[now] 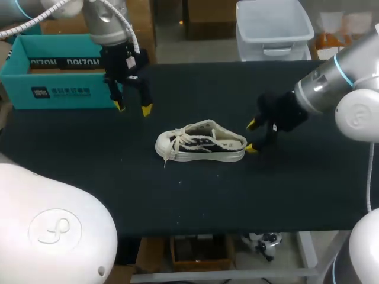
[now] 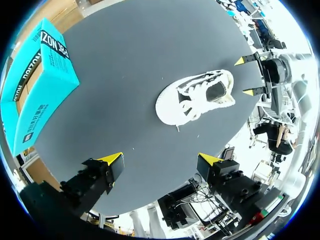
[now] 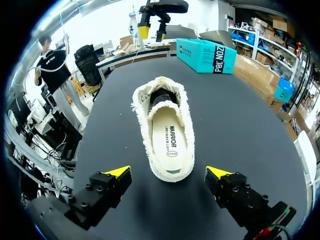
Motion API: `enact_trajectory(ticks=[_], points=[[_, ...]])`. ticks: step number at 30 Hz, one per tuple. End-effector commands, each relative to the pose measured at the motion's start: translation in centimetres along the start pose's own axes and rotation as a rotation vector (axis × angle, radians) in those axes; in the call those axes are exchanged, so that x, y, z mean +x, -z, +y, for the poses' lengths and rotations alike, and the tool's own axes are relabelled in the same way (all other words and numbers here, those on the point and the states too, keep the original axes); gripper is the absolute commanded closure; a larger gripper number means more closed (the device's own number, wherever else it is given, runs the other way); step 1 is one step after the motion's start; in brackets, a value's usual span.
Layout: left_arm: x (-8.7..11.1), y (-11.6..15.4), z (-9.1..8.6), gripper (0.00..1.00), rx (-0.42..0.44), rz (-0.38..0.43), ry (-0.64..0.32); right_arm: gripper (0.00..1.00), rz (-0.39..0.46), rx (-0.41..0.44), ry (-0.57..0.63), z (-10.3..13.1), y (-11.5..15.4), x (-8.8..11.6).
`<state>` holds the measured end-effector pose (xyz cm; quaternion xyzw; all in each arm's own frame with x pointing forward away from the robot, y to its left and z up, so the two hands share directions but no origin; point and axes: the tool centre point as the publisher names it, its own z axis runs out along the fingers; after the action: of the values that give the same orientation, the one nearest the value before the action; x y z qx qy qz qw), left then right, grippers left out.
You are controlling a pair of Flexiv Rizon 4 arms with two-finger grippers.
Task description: Open the shoe tongue, take the insole out of the shoe, put the insole back into the shoe, and pack the shoe into the shoebox
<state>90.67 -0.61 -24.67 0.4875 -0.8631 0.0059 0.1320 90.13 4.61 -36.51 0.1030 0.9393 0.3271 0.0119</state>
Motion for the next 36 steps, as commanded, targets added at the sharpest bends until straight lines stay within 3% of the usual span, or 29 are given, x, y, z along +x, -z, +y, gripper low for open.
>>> enact_trajectory(ticks=[1, 22, 36], points=[[0.7, -0.7, -0.8, 0.0, -0.019, -0.013, 0.001, 0.0, -0.005, -0.049, 0.007, -1.0, -1.5, -0.1], [1.0, -1.8, -1.2, 0.0, -0.042, -0.012, -0.008, 0.0, 0.063, -0.123, -0.009, -0.7, -6.1, -0.7], [0.7, -2.3, -1.8, 0.0, -0.062, -0.005, -0.012, 0.0, 0.052, -0.201, -0.004, -1.0, -7.8, -1.1]])
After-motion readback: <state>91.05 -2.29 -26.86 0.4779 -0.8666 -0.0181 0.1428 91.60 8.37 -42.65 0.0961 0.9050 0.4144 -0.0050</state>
